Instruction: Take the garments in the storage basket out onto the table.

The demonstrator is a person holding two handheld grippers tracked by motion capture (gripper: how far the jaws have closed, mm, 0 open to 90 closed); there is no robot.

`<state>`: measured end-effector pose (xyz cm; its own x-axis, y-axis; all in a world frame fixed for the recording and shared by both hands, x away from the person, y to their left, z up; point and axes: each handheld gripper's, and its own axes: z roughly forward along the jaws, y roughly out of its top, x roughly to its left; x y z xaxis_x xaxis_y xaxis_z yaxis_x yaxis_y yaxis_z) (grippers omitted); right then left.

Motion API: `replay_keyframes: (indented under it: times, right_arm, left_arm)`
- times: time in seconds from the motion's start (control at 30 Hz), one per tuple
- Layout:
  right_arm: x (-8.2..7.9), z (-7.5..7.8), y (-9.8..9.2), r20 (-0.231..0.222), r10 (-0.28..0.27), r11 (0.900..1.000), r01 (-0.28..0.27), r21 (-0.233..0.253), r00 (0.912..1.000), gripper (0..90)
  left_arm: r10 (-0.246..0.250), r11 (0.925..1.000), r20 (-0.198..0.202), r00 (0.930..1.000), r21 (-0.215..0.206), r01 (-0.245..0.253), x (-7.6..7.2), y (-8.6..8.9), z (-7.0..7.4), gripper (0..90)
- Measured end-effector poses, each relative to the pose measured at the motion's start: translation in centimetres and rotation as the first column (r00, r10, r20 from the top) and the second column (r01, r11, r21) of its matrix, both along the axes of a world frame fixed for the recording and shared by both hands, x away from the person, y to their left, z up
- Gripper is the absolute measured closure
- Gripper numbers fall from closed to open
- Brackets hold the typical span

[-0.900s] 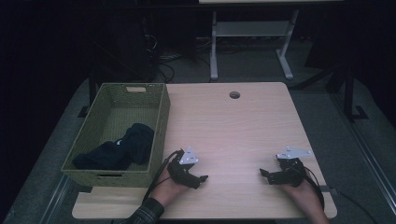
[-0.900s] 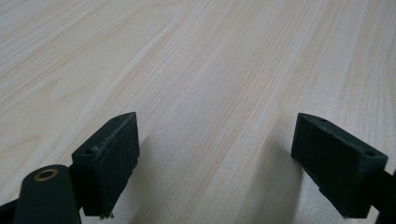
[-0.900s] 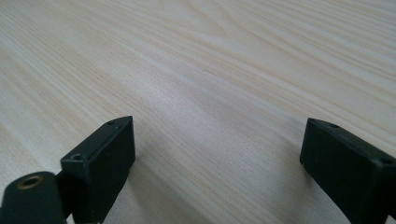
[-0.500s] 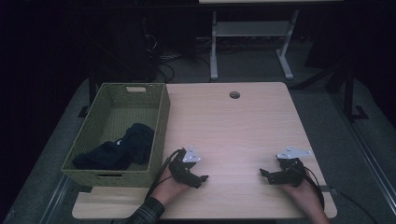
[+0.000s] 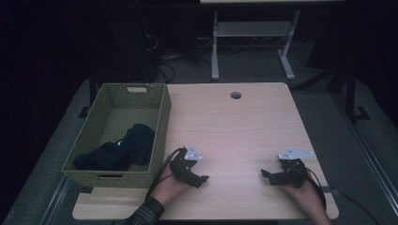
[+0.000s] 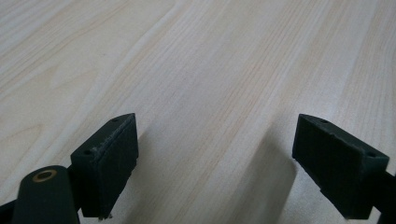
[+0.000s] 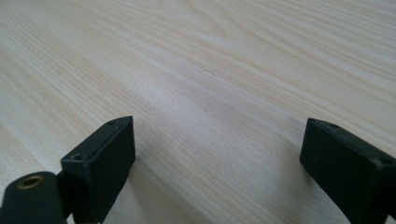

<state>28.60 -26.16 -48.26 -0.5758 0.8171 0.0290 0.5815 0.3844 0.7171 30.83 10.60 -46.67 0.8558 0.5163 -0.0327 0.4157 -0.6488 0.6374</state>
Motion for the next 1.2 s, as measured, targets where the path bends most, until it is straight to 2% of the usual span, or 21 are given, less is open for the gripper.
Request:
replay_keyframes:
  times: [0.3,0.67,0.97,1.2]
  right_arm:
    - [0.0,0.0,0.0,-0.001,0.0,1.0,0.0,0.0,1.0,10.0]
    - [0.0,0.0,0.0,-0.004,-0.001,1.0,0.001,0.002,1.0,10.0]
    - [0.0,0.0,0.0,-0.003,-0.001,1.0,0.001,0.002,1.0,10.0]
    - [0.0,0.0,0.0,-0.001,0.003,1.0,-0.003,0.0,1.0,10.0]
  left_arm:
    - [-0.002,0.9999,-0.009,1.0,-0.012,0.001,0.2,0.0,0.6,14.5]
    - [-0.022,0.9997,-0.011,0.9997,0.006,0.022,0.2,-0.2,1.2,14.5]
    - [-0.035,0.9994,0.012,0.9993,-0.001,0.035,0.5,-0.3,2.0,14.5]
    - [-0.045,0.999,0.014,0.9989,-0.003,0.045,0.6,-0.4,2.4,14.5]
